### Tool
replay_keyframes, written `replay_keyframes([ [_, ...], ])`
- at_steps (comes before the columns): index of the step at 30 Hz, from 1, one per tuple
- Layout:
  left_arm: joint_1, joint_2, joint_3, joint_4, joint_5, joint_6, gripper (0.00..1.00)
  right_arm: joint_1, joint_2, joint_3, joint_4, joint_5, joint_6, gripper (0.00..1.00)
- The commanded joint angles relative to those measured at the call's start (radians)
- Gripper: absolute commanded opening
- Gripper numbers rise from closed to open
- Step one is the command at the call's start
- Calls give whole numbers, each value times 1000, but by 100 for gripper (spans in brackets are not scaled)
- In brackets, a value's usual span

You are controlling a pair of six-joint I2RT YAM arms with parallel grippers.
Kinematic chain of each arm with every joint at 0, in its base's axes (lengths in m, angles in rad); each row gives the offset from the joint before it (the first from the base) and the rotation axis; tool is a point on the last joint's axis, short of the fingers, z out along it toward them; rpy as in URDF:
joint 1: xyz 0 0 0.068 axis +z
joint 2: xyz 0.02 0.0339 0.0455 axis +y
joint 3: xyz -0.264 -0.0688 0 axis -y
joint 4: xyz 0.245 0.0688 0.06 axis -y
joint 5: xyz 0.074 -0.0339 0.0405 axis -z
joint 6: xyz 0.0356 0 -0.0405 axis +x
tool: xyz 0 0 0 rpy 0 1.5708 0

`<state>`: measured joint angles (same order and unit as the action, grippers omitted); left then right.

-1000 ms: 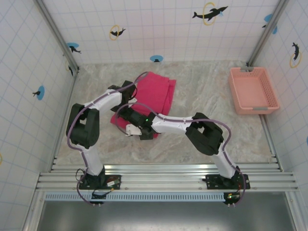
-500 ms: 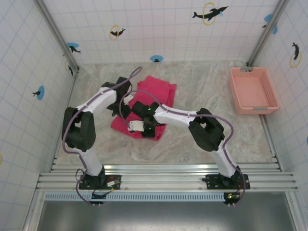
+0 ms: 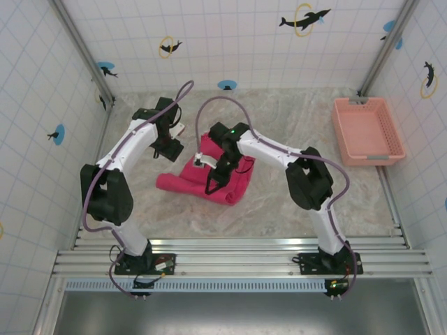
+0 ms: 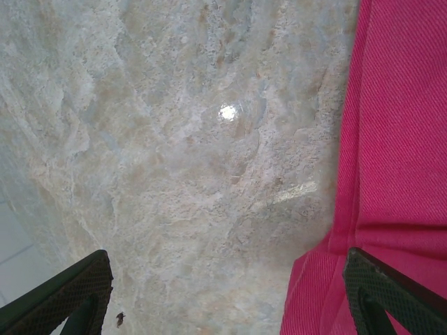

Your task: Roll up the long pants

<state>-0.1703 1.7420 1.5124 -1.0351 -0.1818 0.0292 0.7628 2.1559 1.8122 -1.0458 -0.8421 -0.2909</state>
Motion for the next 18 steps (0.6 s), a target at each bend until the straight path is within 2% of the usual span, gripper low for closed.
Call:
replay_keyframes([
  [1,-2,18,40,-41,-1,29,87,-72,14,-59,49,-124,84,5],
  [4,-5,34,51,-45,-3,39,87,-117,22,-112,126,-137,145,5],
  [13,-16,70,97,-73,16,41,87,-168,120,-158,184,-166,226,5],
  [18,-77,93,144,-138,19,37,85,-196,134,-230,229,-185,234,5],
])
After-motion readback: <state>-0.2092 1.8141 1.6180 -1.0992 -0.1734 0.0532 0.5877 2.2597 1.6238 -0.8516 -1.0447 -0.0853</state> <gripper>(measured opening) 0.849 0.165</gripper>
